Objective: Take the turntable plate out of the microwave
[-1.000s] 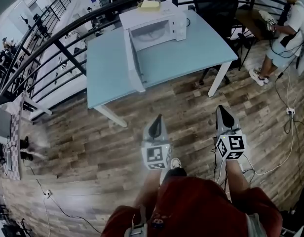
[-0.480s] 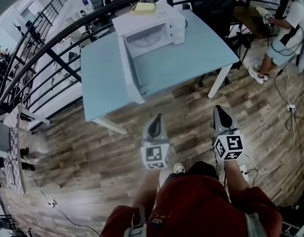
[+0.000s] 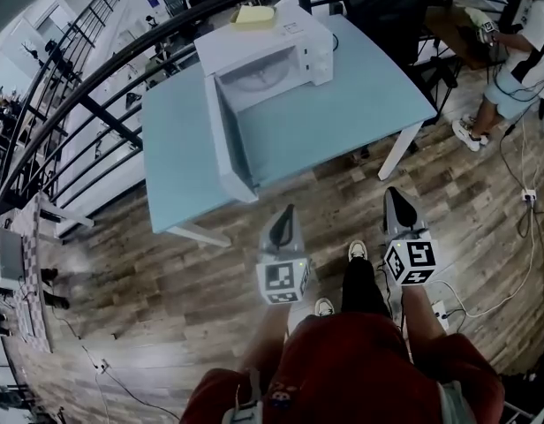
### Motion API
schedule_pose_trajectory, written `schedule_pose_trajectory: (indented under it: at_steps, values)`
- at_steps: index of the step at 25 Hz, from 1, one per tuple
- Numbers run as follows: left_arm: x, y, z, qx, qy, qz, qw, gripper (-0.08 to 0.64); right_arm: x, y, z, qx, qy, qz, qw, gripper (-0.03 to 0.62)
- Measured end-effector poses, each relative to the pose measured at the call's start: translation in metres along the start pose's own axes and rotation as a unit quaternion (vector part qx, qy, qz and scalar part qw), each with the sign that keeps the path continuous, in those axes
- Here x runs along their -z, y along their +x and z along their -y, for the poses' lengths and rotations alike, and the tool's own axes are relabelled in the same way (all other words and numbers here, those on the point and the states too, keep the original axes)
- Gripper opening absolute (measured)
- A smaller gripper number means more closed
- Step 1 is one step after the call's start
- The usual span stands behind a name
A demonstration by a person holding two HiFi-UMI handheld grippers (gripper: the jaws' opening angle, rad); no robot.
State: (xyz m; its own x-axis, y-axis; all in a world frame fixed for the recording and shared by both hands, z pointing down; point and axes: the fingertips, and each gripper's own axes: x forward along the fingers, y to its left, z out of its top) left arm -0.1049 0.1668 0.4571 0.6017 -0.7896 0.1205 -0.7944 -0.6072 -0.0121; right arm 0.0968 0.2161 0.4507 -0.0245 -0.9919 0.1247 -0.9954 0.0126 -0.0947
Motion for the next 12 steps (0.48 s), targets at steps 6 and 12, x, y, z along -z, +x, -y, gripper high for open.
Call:
schedule_pose_trajectory:
  at_steps: [6,12]
  values:
    - [-0.015,0.065,-0.002,-0.008,0.004,-0.006,0.9999,-0.002,-0.017,0.055,0.042,-0.006,0.003,-0.003,1.000,0.000]
    - [-0.025,0.130,0.003,-0.024,0.013,-0.016,0.9995,-0.002,-0.025,0.111,0.086,-0.024,0.014,-0.014,1.000,0.000]
